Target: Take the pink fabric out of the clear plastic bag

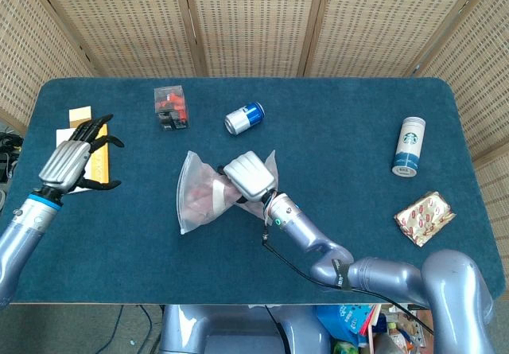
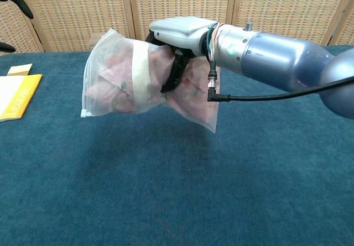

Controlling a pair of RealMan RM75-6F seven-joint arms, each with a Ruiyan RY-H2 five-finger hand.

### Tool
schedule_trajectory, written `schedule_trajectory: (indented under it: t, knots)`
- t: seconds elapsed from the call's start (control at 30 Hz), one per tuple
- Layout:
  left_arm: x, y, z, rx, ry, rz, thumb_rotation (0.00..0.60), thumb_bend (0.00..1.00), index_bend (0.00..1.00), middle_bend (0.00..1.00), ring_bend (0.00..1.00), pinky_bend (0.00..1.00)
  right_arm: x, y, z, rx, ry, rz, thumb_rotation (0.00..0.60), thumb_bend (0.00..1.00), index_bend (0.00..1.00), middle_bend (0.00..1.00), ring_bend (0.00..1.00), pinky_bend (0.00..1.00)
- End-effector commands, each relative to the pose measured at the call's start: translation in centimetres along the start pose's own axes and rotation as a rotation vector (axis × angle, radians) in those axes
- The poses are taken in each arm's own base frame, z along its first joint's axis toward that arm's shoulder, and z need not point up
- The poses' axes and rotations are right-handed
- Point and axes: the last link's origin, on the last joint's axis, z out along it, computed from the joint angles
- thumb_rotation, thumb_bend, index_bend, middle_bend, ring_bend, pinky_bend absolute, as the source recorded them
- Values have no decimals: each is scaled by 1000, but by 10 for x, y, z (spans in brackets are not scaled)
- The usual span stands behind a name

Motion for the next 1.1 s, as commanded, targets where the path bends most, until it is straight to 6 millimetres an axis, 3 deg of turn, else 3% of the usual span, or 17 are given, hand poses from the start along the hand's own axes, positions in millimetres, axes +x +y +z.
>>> schedule_trajectory:
  t: [0.03,0.2,0.33,0.6,1.1]
  knots:
    - [-11,11,7,-24,-32,-42,600,113,357,0,0,0,0,0,3,-20,-2,9,600,674,565,676,638,792]
    - [-24,26,16,-56,-47,-73,600,114,370,0,0,0,2,3,5,-56,-3,46,600,675,565,676,638,792]
    - [-46,52,32,-109,-79,-134,600,114,381,0,0,0,6,5,3,-72,7,56,600,674,565,676,638,792]
    - [-62,78,45,-150,-87,-162,600,113,382,0,0,0,6,10,1,-88,5,63,600,675,565,676,638,792]
    - [-78,97,52,-181,-123,-159,600,114,382,0,0,0,10,13,1,-100,8,66,600,678,565,678,638,792]
